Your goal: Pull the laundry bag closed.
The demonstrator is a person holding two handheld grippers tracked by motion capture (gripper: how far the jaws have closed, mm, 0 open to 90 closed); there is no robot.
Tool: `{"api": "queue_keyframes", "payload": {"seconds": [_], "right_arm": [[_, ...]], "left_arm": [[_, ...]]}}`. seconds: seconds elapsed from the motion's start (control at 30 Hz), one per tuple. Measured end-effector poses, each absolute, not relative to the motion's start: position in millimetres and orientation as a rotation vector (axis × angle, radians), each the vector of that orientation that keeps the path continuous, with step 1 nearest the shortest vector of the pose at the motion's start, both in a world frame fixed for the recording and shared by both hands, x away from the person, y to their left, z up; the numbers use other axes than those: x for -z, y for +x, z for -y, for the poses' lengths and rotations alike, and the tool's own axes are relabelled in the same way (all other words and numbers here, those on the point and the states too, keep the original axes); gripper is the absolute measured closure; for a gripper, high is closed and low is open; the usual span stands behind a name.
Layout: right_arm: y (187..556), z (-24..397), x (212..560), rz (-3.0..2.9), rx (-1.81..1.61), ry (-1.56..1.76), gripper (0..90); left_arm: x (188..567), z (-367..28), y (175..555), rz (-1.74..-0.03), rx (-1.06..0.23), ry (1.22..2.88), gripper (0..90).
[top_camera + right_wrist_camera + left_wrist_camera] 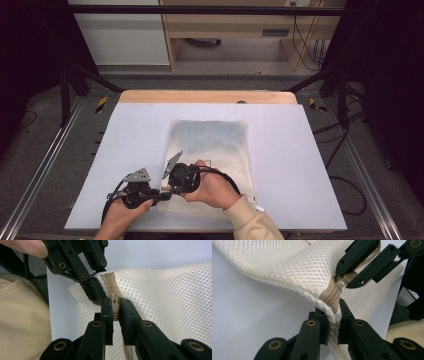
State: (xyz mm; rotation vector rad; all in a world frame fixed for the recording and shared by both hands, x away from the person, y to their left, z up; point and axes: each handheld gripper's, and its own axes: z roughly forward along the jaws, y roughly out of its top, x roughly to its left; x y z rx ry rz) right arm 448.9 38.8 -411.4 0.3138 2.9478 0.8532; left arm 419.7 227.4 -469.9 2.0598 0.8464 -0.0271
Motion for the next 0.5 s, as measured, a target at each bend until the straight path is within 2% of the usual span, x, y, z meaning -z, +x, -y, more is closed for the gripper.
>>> {"api": "queue_keyframes", "payload": {"seconds": [0.5], "right_arm": [[446.4,-35.8,411.1,-2.94,-0.838,0.328,82.0]], "left_arm": [[469.8,-223.5,418.4,-0.829,0.02,2.07,82.3]]}}
